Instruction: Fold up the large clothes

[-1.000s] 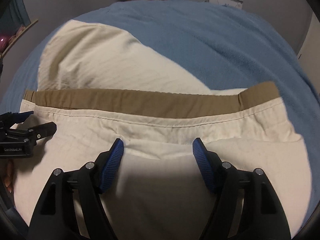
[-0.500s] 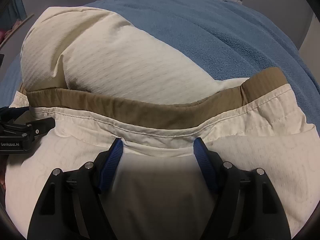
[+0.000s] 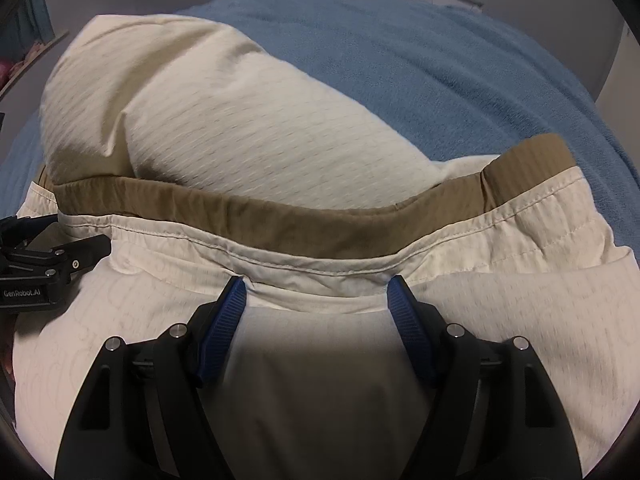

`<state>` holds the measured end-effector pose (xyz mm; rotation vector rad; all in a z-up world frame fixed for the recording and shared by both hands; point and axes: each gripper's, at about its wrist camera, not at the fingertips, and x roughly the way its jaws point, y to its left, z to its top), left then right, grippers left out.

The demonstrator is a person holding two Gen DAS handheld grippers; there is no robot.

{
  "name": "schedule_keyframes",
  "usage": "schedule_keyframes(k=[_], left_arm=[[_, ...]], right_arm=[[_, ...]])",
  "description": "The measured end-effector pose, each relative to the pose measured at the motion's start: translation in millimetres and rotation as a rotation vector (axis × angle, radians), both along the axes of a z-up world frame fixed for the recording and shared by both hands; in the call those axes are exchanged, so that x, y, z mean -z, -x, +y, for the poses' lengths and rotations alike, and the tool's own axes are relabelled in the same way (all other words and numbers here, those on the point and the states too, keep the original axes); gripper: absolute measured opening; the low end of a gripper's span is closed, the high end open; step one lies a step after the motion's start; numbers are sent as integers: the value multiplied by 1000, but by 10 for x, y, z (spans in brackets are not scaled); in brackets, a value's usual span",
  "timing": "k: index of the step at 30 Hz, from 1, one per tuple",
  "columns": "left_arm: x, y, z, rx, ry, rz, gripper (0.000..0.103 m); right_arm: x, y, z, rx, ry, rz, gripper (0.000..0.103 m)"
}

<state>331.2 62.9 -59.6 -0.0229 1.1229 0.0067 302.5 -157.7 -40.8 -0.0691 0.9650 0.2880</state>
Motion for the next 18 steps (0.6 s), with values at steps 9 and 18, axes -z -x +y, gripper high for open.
schedule_keyframes(k=[9, 18], left_arm=[[-572, 998, 276, 95, 2, -55, 96], [-336, 1840, 670, 114, 29, 21, 93]], right_arm=[[-479, 893, -684, -76, 44, -130, 69], [-345, 1528, -1237, -75, 100, -130, 69]])
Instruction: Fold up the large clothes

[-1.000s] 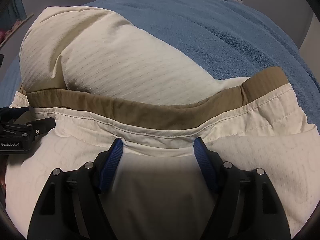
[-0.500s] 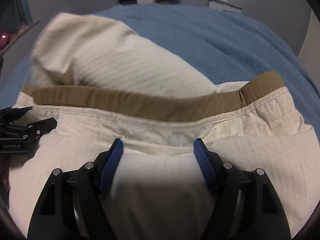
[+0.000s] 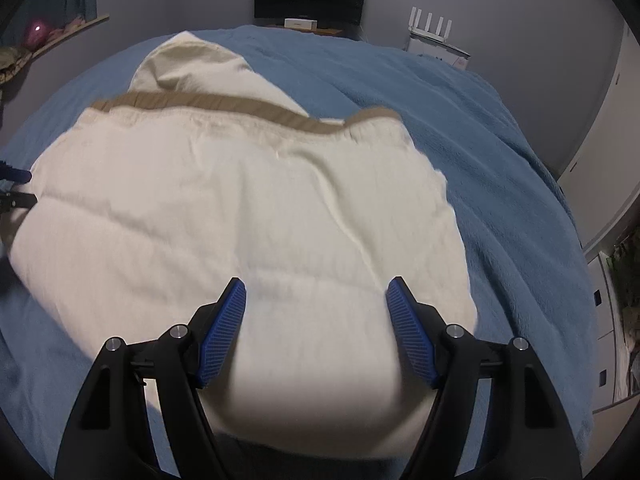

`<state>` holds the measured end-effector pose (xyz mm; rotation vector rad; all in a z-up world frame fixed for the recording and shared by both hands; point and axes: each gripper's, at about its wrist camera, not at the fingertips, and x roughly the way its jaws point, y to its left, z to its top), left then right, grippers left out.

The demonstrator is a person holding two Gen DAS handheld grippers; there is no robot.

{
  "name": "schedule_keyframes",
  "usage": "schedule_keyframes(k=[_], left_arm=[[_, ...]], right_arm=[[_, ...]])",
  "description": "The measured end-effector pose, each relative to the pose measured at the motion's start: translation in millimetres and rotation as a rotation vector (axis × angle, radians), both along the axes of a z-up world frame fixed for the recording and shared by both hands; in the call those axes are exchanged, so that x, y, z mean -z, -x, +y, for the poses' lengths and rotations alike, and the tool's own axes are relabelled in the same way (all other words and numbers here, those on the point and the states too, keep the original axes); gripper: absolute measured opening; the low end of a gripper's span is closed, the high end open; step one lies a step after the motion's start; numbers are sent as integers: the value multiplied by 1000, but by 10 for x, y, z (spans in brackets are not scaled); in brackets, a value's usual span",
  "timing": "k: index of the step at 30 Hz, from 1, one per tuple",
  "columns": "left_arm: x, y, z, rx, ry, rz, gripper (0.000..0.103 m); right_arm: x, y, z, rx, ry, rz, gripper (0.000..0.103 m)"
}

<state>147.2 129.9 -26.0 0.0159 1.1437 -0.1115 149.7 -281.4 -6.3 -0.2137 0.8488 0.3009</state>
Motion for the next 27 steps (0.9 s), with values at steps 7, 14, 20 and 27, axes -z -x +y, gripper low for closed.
schedule_keyframes(k=[7, 14, 20, 27], left_arm=[[225, -12, 105, -9, 49, 22, 96], [-134, 103, 314, -9, 90, -60, 89], [-337, -103, 802, -138, 72, -154, 89], [40, -669, 1099, -158, 164, -75, 75]], right_arm=[[329, -53, -99, 27, -53, 27, 70], [142, 15, -124, 18, -73, -16, 71], [-86, -343, -184, 61, -61, -49, 71], [-21, -1012, -364, 117, -107, 42, 71]])
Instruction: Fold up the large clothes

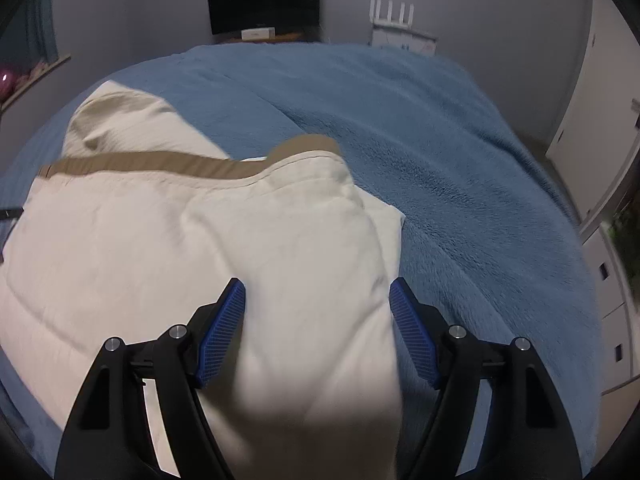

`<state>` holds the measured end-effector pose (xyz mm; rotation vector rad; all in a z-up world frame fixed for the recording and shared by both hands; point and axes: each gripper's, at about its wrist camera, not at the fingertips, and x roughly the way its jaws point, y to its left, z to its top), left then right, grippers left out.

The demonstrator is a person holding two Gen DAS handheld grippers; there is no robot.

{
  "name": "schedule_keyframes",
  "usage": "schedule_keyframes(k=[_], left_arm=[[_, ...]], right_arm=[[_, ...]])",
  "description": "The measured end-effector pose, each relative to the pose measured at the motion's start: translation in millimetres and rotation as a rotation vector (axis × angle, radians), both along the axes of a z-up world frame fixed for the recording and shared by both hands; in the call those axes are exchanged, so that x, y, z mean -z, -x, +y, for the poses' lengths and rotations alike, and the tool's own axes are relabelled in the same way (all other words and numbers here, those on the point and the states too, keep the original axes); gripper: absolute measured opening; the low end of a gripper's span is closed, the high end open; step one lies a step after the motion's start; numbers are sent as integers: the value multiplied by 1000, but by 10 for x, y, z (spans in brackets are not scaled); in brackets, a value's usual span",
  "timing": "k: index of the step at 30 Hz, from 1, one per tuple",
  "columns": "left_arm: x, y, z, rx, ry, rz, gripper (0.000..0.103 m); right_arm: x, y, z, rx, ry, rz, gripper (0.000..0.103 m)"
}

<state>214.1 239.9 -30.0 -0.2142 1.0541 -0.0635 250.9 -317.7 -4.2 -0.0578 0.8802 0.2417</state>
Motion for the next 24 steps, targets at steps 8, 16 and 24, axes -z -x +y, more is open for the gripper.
schedule_keyframes(k=[8, 16, 24], left_arm=[[229, -38, 66, 100, 127, -10, 62], [376, 80, 357, 169, 300, -14, 55], [483, -32, 454, 198, 392, -47, 54]], right_arm=[[221, -251, -233, -47, -158, 107, 71], [325, -288, -593, -68, -364, 215, 70], [567, -522, -770, -90, -565, 311, 69]])
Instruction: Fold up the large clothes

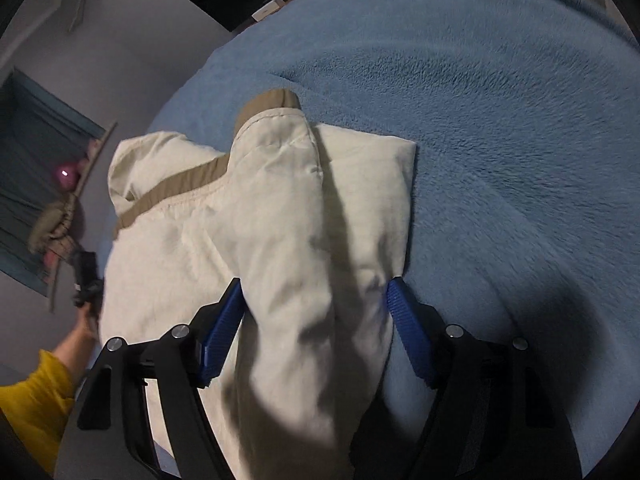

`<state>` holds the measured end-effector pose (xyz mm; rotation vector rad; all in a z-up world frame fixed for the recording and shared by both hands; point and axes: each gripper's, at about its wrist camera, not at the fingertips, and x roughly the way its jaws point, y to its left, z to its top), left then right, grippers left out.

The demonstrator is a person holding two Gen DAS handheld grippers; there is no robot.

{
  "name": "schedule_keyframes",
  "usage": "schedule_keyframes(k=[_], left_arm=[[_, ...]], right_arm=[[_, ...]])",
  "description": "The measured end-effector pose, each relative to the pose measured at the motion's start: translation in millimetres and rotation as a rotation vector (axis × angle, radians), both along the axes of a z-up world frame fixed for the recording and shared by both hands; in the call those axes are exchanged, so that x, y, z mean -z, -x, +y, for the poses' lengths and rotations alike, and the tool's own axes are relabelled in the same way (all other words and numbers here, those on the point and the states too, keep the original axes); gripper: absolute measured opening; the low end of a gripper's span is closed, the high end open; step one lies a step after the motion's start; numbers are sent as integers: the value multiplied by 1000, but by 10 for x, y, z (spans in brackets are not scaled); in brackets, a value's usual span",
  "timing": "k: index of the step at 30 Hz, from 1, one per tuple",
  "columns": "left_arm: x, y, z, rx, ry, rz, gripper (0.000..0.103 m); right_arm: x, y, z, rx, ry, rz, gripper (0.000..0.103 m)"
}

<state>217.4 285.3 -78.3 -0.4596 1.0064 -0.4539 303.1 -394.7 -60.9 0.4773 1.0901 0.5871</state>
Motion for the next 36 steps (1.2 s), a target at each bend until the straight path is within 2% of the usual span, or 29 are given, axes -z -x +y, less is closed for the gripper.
schedule_keyframes(k=[5, 7, 8, 10, 11, 12, 14, 17, 22, 25, 28, 30, 32, 36], left_arm=[[22, -91, 16, -17, 10, -43, 57], [33, -133, -23, -29, -4, -50, 56], [23, -130, -40, -32, -16, -61, 54], [-30, -97, -55, -10, -21, -88, 33], [-83, -74, -54, 5, -18, -105, 27], [-147, -52, -66, 16, -27, -122, 20], [-270, 2, -123, 39, -66, -155, 14], [-447, 98, -161, 44, -83, -194, 12], [-744, 150, -198, 61, -45, -262, 11], [-925, 21, -315, 74, -22, -312, 11], [-956, -223, -470, 85, -11, -330, 11], [-898, -438, -583, 89, -22, -322, 11], [-807, -611, -658, 83, -34, -295, 11], [-556, -916, -785, 60, -122, -214, 15]], right_arm=[[128, -207, 45, 38, -81, 17, 69], [154, -224, 66, 63, -82, 12, 67], [138, -210, 84, 67, -88, 5, 58], [64, -156, 128, 69, -90, -17, 39], [-5, -102, 151, 61, -71, -47, 29], [-65, -56, 182, 59, -52, -74, 25], [-212, 76, 237, 73, -10, -130, 16], [-450, 278, 309, 87, 39, -222, 12], [-821, 687, 200, 108, 16, -335, 9], [-978, 876, 17, 136, 12, -379, 9], [-1106, 932, -200, 192, -13, -420, 9], [-1077, 863, -303, 235, -12, -416, 9], [-957, 721, -328, 270, -5, -375, 9], [-497, 418, -478, 337, 42, -240, 11]])
